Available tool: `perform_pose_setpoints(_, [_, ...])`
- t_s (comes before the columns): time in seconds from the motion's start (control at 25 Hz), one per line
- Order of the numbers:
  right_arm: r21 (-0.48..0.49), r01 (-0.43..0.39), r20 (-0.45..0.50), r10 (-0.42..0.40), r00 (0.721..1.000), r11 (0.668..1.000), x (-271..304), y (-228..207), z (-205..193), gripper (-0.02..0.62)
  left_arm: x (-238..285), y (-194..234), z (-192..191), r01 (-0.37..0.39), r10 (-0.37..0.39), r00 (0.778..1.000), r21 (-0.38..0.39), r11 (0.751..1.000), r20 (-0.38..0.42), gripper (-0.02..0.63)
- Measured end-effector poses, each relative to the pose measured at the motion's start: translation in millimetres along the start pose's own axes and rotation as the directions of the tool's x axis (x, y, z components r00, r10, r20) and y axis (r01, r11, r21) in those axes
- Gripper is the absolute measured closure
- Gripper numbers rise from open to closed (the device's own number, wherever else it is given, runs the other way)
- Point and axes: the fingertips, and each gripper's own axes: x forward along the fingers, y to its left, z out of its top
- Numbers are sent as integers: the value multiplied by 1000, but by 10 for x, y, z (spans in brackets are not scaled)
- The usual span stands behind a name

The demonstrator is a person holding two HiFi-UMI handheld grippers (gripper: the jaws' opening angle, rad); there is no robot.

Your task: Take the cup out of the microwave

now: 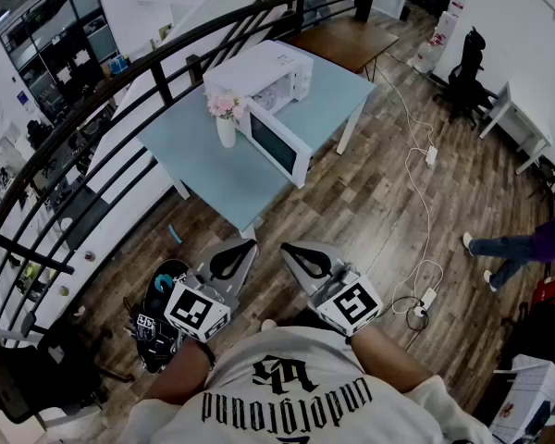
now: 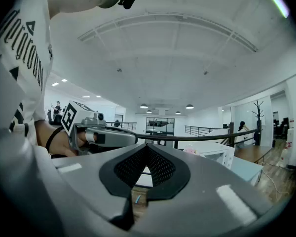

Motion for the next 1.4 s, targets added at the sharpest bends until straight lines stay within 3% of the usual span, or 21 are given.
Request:
perform_pose_setpoints(0.44, [28, 34, 26, -35, 999, 999, -103, -628, -14, 595, 635, 35, -52, 39, -40, 999, -36, 999, -15, 557])
perform_pose_setpoints(0.96, [9, 63, 40, -63, 997, 998, -653, -2068, -93, 595, 2323, -173, -95, 118, -119, 993, -48, 992, -22, 557])
perform_pose_setpoints(1.16, [11, 72, 0, -72, 997, 997, -886, -2475, -208, 595, 2811, -275, -78, 121, -122, 992, -61, 991, -17, 557])
perform_pose_setpoints(1.4, [25, 108, 1, -108, 994, 994, -998, -2881, -313, 595, 3299, -451, -116, 184, -186, 982, -63, 981, -20, 556])
